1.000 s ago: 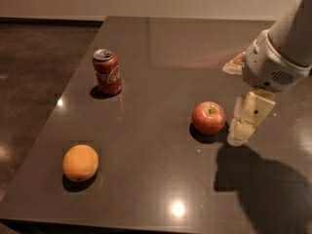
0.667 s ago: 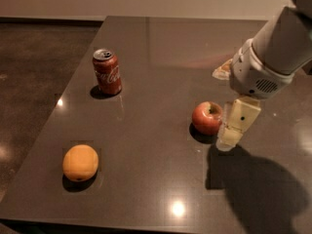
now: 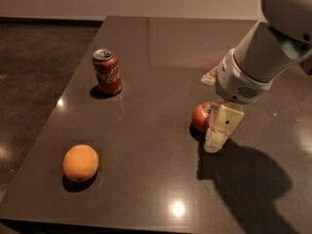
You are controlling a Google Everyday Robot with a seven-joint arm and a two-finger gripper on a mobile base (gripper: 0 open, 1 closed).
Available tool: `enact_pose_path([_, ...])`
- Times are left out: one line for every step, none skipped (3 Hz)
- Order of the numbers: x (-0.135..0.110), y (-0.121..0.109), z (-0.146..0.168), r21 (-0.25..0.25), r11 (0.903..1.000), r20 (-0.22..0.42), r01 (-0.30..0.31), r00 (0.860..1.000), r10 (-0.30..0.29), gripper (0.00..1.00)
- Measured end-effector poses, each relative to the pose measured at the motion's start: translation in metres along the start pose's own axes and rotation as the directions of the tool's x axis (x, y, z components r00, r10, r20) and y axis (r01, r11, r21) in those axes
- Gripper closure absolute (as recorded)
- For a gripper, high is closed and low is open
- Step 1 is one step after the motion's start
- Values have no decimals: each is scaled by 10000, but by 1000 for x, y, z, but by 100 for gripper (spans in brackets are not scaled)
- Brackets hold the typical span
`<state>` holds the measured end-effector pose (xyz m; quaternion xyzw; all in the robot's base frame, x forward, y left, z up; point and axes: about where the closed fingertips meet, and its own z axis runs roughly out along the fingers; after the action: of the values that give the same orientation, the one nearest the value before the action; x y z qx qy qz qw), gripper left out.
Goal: Move apple near orange
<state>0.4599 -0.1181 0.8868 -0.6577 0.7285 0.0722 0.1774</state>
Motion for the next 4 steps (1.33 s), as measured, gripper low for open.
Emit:
enact_pose_path([2, -3, 14, -40, 10000, 96, 25, 10000, -24, 0])
enact_pose_path([6, -5, 22, -81, 9999, 232, 71, 9997, -69, 0])
enact_pose_path([11, -7, 27, -172, 9998, 304, 132, 9995, -126, 23])
enact_pose_path([12, -8, 29, -221, 9996, 344, 155, 9993, -147, 47])
